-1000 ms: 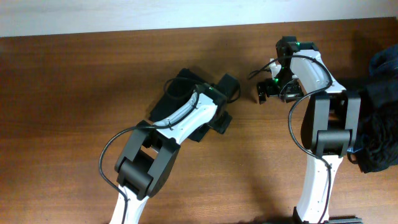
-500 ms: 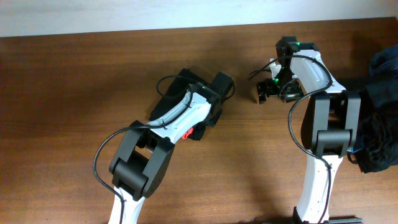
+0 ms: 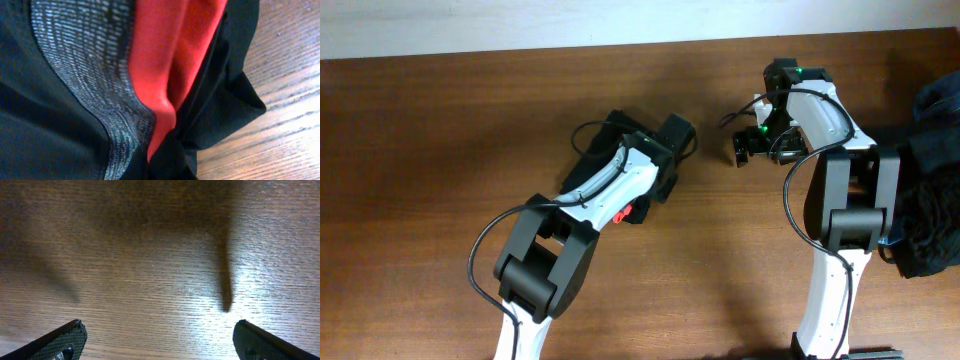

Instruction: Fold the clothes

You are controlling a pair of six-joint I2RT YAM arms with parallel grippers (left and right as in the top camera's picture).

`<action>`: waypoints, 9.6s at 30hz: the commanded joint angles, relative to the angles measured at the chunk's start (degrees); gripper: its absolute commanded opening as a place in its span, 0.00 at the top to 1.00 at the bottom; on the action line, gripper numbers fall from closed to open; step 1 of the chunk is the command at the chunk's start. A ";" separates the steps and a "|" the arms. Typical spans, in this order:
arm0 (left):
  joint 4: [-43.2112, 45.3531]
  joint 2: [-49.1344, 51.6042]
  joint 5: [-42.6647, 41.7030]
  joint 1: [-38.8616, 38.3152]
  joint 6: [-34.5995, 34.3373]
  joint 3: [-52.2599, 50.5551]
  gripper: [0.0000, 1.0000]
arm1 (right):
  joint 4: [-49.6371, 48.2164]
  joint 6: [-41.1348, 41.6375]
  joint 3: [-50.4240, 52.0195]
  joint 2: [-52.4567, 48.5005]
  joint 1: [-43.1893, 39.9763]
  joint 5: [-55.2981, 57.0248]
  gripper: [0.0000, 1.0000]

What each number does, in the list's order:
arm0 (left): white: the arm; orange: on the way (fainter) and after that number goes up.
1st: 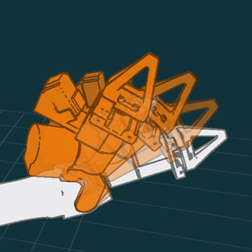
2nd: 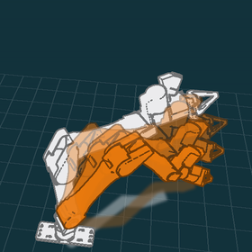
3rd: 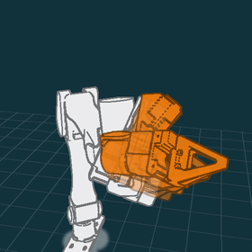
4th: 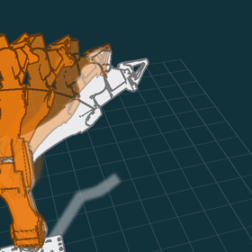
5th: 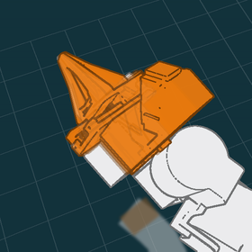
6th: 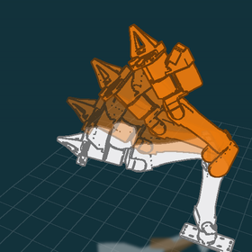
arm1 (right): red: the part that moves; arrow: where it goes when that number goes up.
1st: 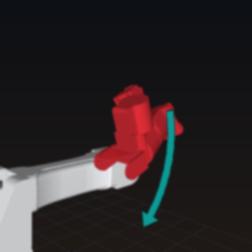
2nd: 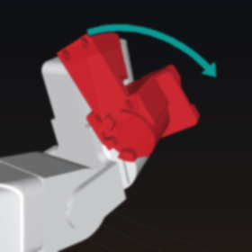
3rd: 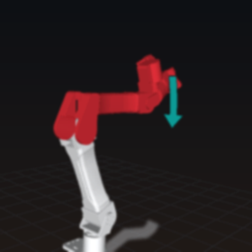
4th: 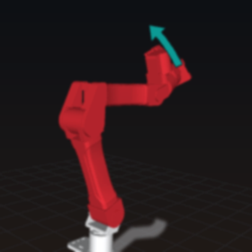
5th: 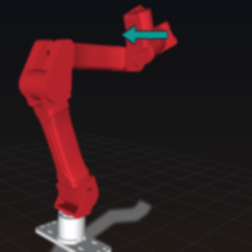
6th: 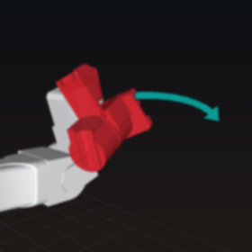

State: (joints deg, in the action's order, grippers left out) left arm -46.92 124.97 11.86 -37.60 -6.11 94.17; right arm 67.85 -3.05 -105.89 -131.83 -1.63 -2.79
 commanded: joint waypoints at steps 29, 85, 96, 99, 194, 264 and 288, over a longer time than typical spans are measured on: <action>1.25 0.90 -1.68 19.04 -1.62 -1.11 0.99 | 0.00 -0.13 0.50 0.96 0.11 0.72 0.01; 21.64 0.96 -0.79 72.13 36.65 -1.14 0.97 | 0.00 -0.13 0.50 0.96 0.11 0.72 0.01; 24.35 2.69 -5.05 76.59 37.48 -1.14 0.96 | 0.00 -0.13 0.50 0.96 0.11 0.70 0.01; 25.49 3.58 -6.73 76.61 37.46 -1.14 0.96 | 0.00 -0.15 0.50 0.96 0.11 0.70 0.01; 26.53 -15.28 -48.61 75.87 -6.75 10.99 0.84 | 0.00 -0.13 0.50 0.96 0.11 0.70 0.01; 21.49 -16.35 -48.52 66.38 -6.71 10.97 0.00 | 0.00 -0.15 0.50 14.56 0.15 0.72 0.01; 21.11 -16.35 -48.52 66.36 -6.71 10.97 0.00 | 0.00 -0.13 0.50 17.27 0.15 0.72 0.01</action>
State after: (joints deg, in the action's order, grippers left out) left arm -25.74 108.44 -35.66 28.67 -12.71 105.21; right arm 67.85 -3.27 -105.67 -115.74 -1.63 -2.79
